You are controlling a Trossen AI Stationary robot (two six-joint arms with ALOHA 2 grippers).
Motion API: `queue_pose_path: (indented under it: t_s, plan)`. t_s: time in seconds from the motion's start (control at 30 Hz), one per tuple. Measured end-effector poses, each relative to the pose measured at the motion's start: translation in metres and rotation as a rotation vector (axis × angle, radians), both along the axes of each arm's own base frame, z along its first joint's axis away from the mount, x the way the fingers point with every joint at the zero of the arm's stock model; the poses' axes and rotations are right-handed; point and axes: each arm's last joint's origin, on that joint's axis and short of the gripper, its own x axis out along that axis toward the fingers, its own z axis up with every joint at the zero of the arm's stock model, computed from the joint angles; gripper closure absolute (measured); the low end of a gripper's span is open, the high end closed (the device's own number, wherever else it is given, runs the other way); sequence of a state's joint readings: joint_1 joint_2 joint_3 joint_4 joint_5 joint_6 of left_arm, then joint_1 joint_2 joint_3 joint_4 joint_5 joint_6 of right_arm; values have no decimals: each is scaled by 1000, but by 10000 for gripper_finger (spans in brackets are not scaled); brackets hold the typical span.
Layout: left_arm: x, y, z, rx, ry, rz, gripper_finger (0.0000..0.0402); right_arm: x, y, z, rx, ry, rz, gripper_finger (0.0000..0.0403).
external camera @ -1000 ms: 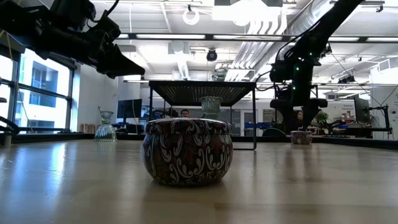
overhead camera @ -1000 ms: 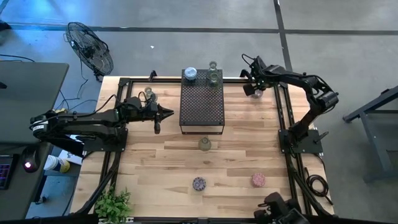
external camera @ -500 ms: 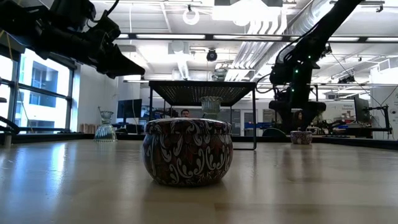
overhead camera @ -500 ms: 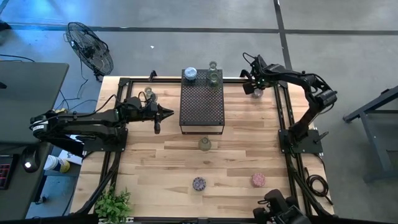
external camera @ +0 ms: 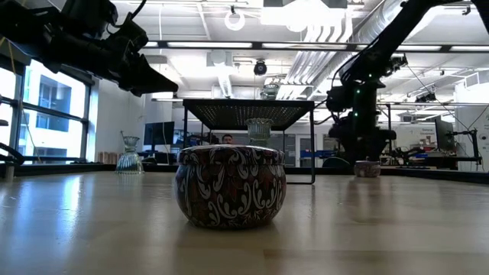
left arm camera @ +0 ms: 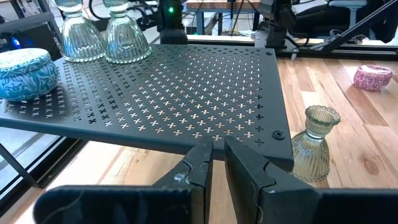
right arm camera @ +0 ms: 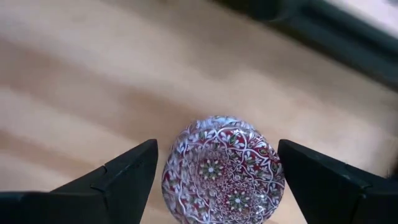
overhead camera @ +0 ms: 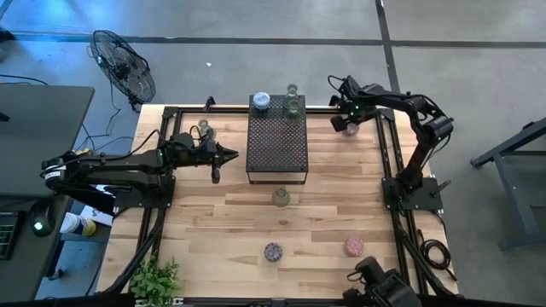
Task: Pick & Place candle stick holders
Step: Put the red scented candle on the shelf aligned with the other blue scented candle
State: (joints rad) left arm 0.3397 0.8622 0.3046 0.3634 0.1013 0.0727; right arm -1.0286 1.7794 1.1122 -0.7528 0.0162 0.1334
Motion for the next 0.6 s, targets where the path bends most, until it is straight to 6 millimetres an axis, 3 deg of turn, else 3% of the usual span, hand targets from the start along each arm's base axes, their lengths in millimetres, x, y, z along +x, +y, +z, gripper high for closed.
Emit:
queue_pose_path:
  t_s: [0.6]
  plan:
    - [0,0,0,-1,0,0,365,31,32,-6,-5,119,185,79]
